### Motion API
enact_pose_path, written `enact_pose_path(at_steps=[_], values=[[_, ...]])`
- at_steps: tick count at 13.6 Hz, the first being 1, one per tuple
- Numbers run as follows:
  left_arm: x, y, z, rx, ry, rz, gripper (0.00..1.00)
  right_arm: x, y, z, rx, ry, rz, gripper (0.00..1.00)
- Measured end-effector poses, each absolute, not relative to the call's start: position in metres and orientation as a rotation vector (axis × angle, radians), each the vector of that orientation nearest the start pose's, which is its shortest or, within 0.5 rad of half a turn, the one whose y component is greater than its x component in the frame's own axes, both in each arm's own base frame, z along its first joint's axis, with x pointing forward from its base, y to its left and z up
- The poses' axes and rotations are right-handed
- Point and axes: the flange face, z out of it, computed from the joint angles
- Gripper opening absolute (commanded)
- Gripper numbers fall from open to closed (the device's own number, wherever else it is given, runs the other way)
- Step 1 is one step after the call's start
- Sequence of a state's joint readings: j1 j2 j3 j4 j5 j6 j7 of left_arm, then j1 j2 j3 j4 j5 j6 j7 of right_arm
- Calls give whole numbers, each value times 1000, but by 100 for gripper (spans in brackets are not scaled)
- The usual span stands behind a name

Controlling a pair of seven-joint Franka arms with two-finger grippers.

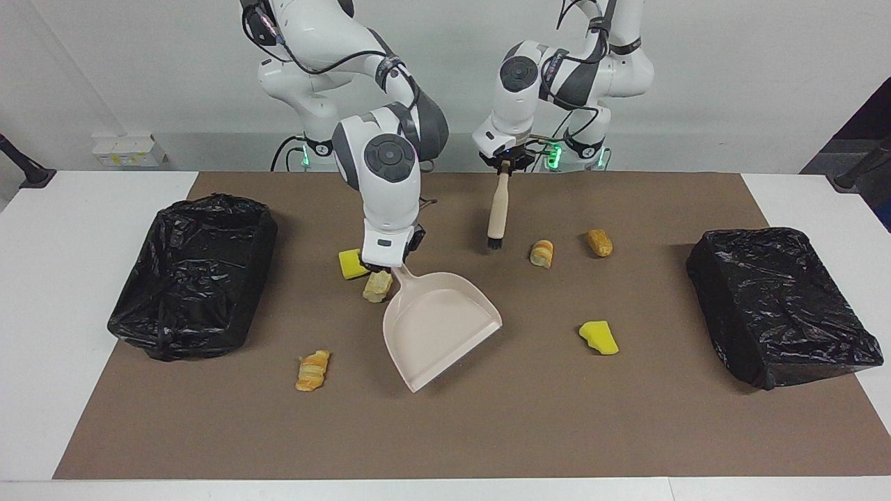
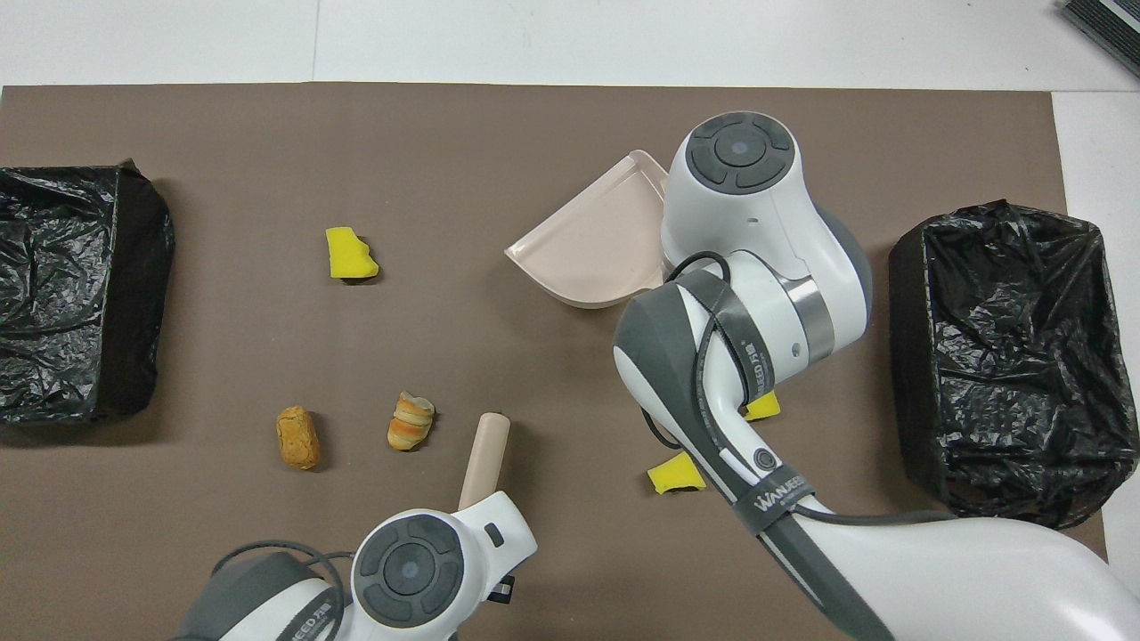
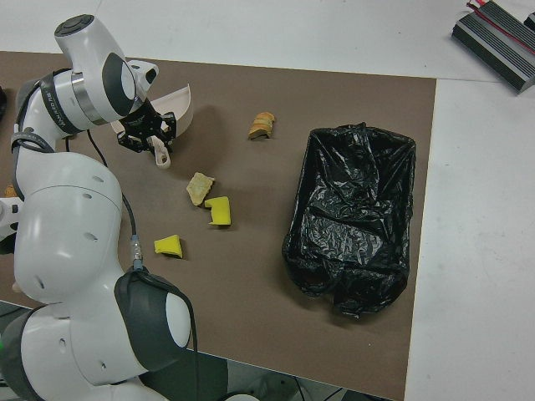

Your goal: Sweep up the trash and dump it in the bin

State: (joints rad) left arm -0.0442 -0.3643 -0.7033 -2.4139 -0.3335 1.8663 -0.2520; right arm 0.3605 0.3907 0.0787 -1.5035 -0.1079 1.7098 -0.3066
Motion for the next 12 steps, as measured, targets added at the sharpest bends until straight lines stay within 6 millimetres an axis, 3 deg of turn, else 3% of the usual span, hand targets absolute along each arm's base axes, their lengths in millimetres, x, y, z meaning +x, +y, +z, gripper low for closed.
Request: enact_pose_path(at_steps=[4, 9, 12], values=[[316, -267, 386, -3019, 515, 347, 0, 590, 255, 428, -2749, -1782, 392, 0], [343, -220, 365, -3046, 578, 322, 0, 568, 251, 413, -2542, -2022, 465, 0], [375, -197, 362, -3104, 618, 207, 0, 548, 278, 397, -2473, -2158, 456, 0]])
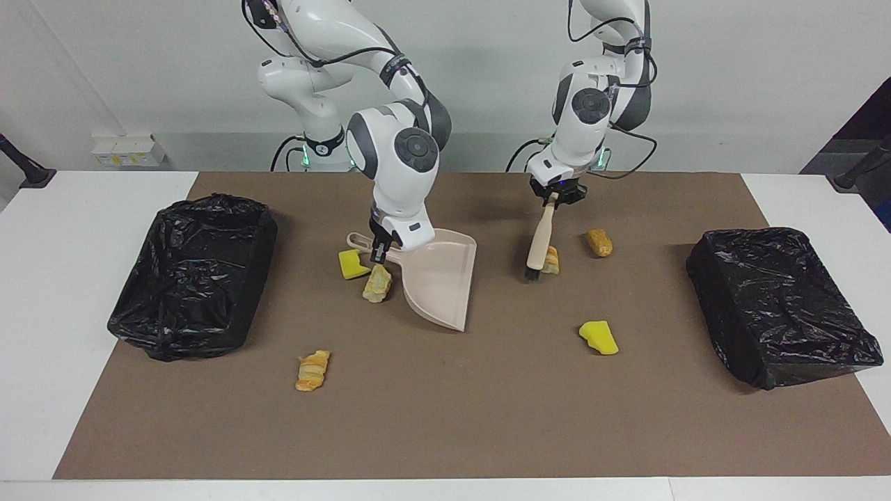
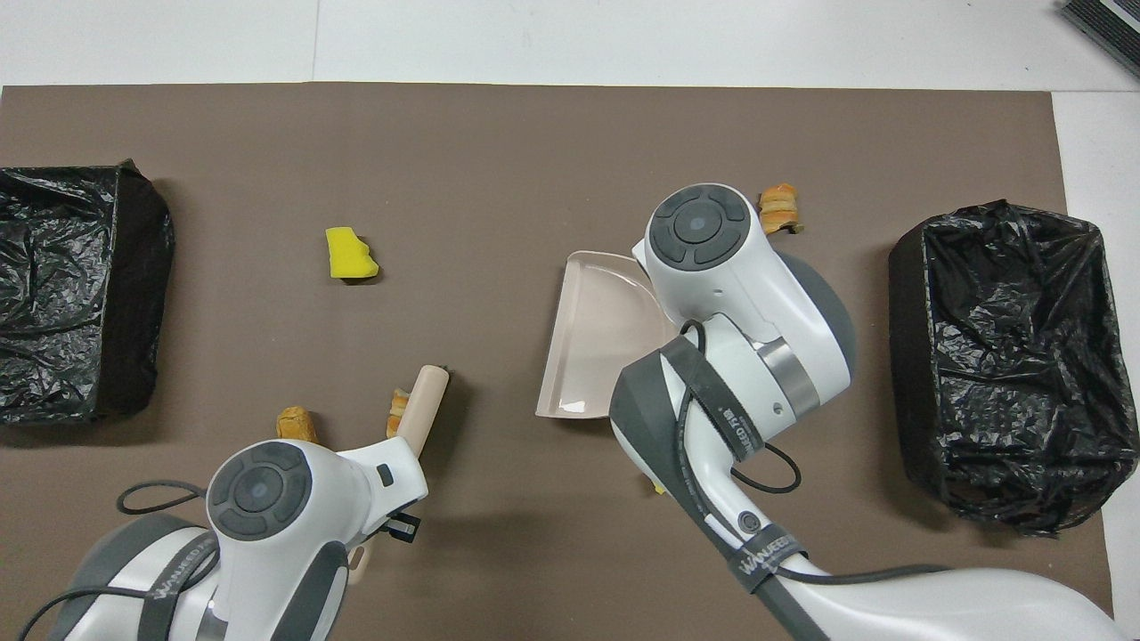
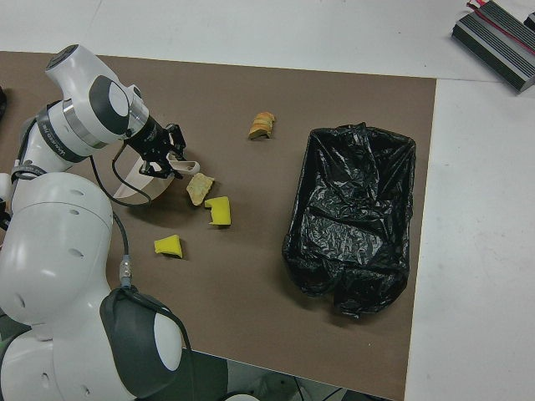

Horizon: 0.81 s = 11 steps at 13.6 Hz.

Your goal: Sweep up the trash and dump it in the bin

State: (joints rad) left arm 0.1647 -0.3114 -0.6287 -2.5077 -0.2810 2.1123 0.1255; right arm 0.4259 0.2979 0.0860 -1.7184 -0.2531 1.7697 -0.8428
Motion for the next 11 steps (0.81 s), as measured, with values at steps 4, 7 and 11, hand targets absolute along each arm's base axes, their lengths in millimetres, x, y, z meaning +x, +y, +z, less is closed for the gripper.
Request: enact_pose_path(at_steps=[4, 7, 11], values=[[439, -164, 372, -3122, 689, 124, 0, 534, 302, 386, -2429, -2287, 450, 0], [500, -147, 398, -3086, 732, 12, 0, 535, 301, 386, -2431, -2285, 448, 0], [580, -117, 421, -2866, 998, -109, 0, 535, 300, 386, -2432, -2284, 447, 0]])
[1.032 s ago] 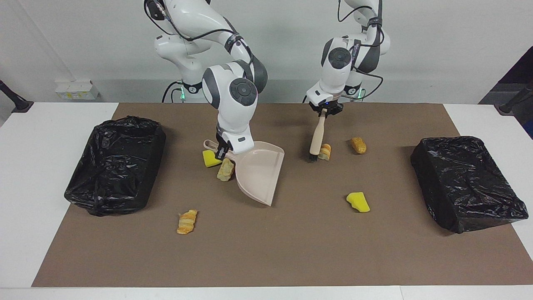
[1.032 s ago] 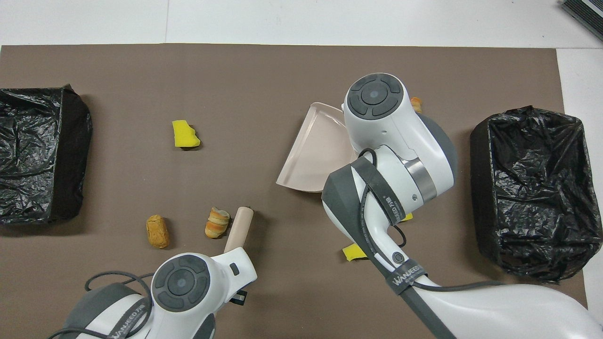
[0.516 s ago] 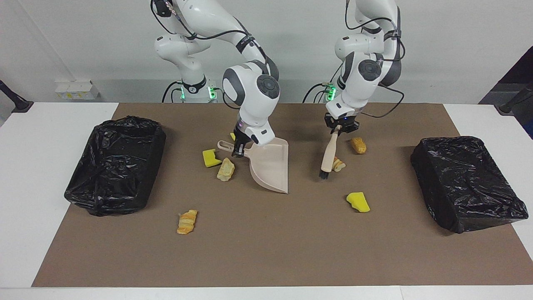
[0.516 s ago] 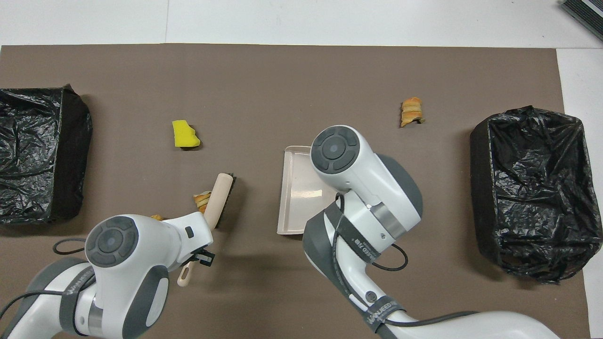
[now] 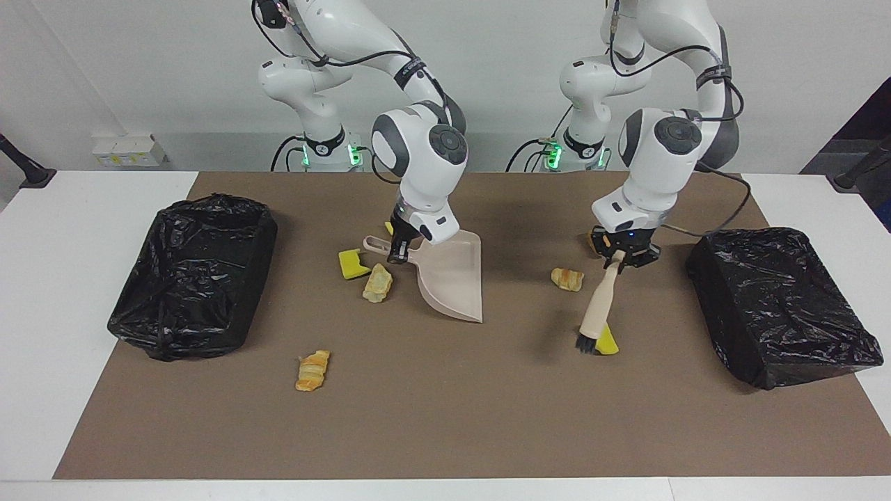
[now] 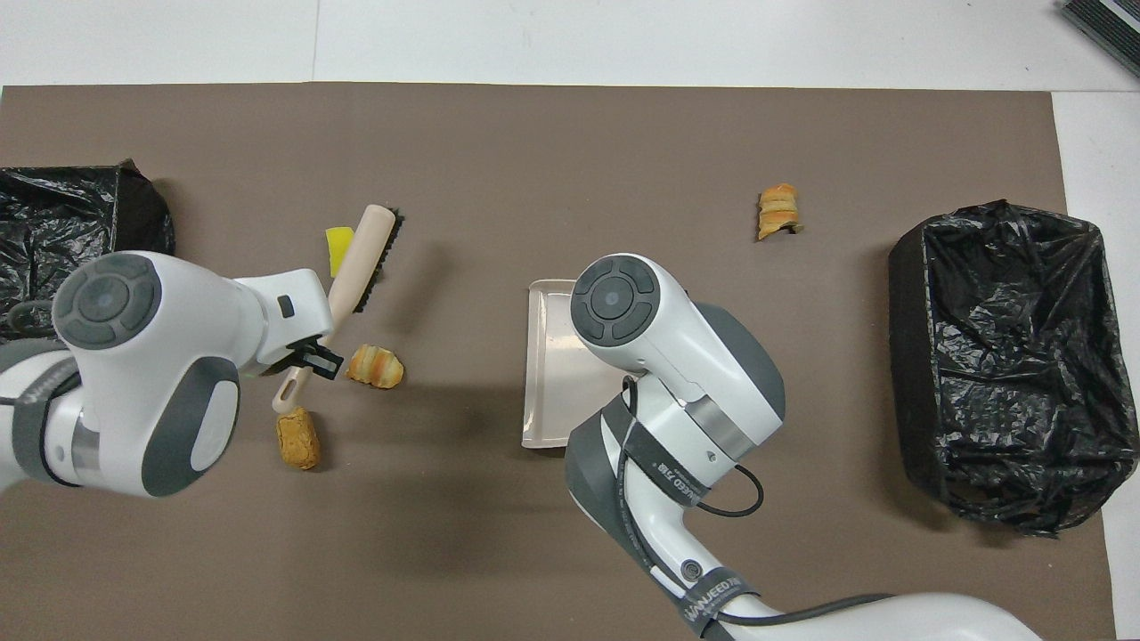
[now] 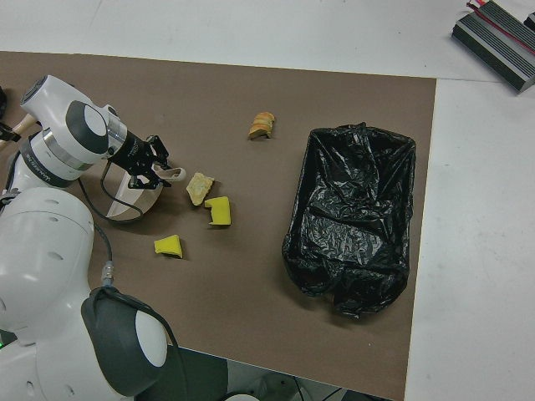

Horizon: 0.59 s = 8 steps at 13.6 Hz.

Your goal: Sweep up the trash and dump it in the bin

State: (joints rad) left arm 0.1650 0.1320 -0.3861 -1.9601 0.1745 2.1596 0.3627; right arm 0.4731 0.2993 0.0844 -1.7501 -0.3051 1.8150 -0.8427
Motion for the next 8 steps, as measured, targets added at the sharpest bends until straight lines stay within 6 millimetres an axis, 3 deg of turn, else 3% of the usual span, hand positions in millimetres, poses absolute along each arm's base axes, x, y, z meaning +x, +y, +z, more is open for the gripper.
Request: enact_pose_path(at_steps=[5, 8], values=[[654, -75, 398, -2592, 1297, -75, 0, 536, 299, 385, -2432, -2284, 446, 0], [654, -62, 377, -2577, 1345, 68, 0, 536, 299, 385, -2433, -2283, 445, 0]])
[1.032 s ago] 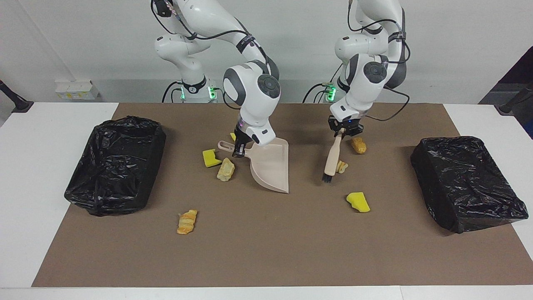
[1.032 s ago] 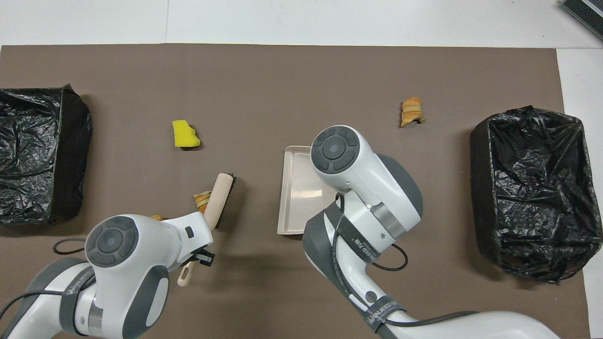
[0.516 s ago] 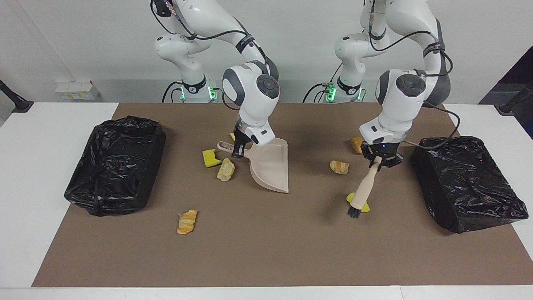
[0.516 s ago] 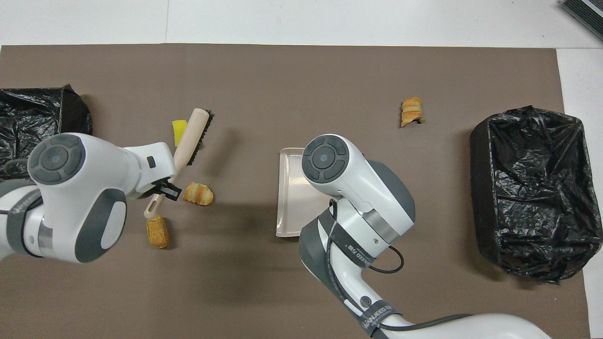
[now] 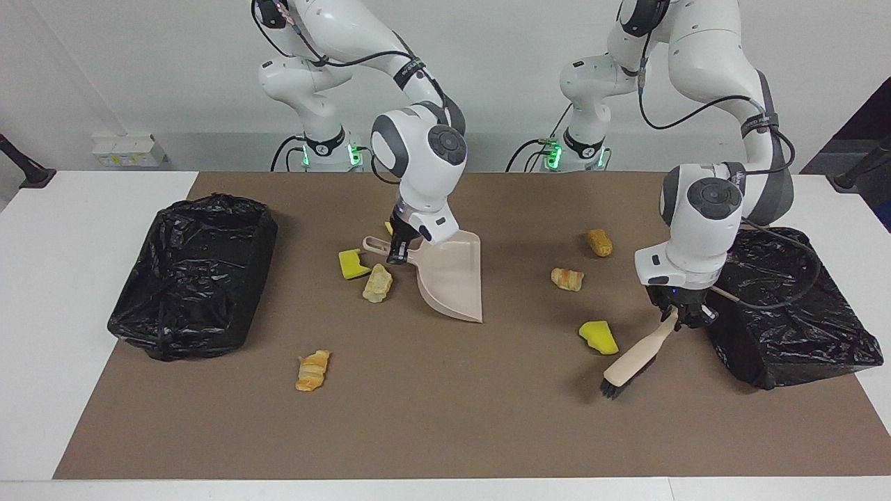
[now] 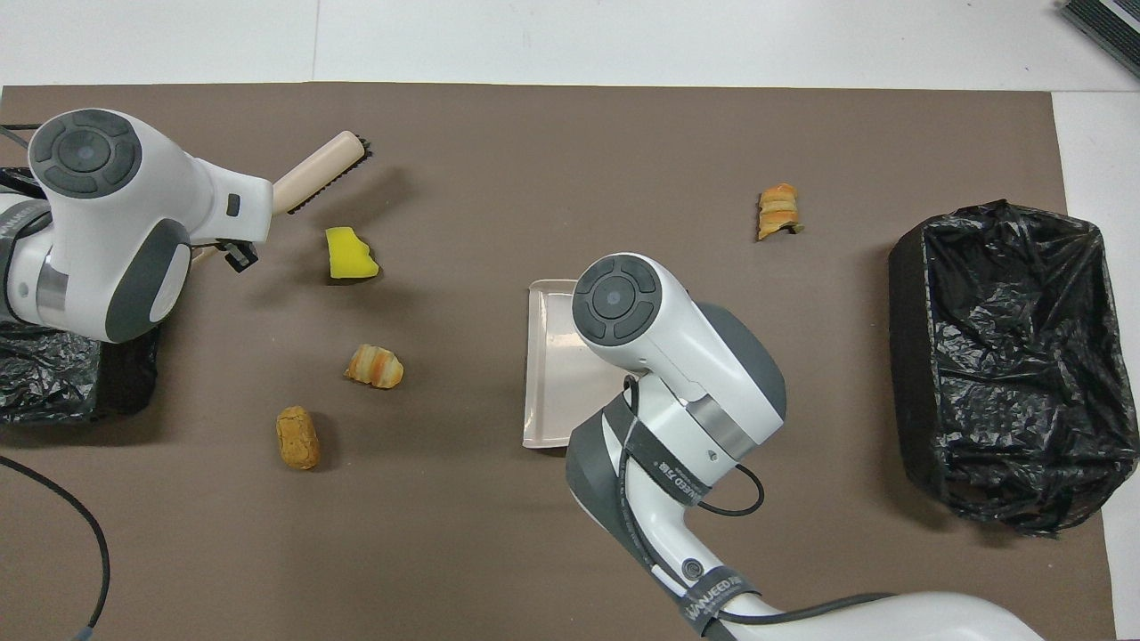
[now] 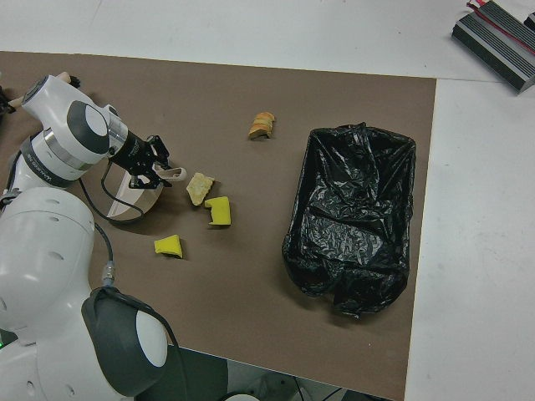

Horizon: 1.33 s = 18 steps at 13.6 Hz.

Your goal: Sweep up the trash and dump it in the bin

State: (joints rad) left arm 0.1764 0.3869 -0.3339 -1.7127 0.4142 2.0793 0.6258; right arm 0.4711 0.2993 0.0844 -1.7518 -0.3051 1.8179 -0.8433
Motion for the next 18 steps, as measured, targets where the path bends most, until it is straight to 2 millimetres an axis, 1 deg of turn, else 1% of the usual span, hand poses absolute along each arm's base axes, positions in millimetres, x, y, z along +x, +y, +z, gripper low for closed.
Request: enact_pose_path(at_steps=[2, 4, 5, 8, 11, 13, 15, 16, 18], values=[[641, -60, 367, -2584, 1348, 194, 0, 536, 299, 385, -2433, -2283, 445, 0], [621, -63, 355, -2574, 1365, 272, 0, 536, 299, 385, -2433, -2283, 445, 0], [611, -67, 354, -2571, 1361, 288, 0, 536, 299, 385, -2433, -2283, 445, 0], [592, -79, 356, -2568, 1332, 304, 0, 536, 299, 385, -2432, -2283, 446, 0], [584, -87, 356, -2570, 1312, 341, 0, 536, 299, 384, -2432, -2283, 448, 0], [577, -95, 356, -2576, 1297, 400, 0, 535, 299, 384, -2431, -2283, 450, 0], [563, -108, 362, -2600, 1279, 473, 0, 535, 298, 384, -2432, -2282, 450, 0], [554, -114, 365, -2615, 1270, 498, 0, 536, 298, 383, -2432, -2281, 451, 0], [533, -129, 365, -2643, 1228, 515, 0, 536, 298, 383, -2432, -2280, 452, 0]])
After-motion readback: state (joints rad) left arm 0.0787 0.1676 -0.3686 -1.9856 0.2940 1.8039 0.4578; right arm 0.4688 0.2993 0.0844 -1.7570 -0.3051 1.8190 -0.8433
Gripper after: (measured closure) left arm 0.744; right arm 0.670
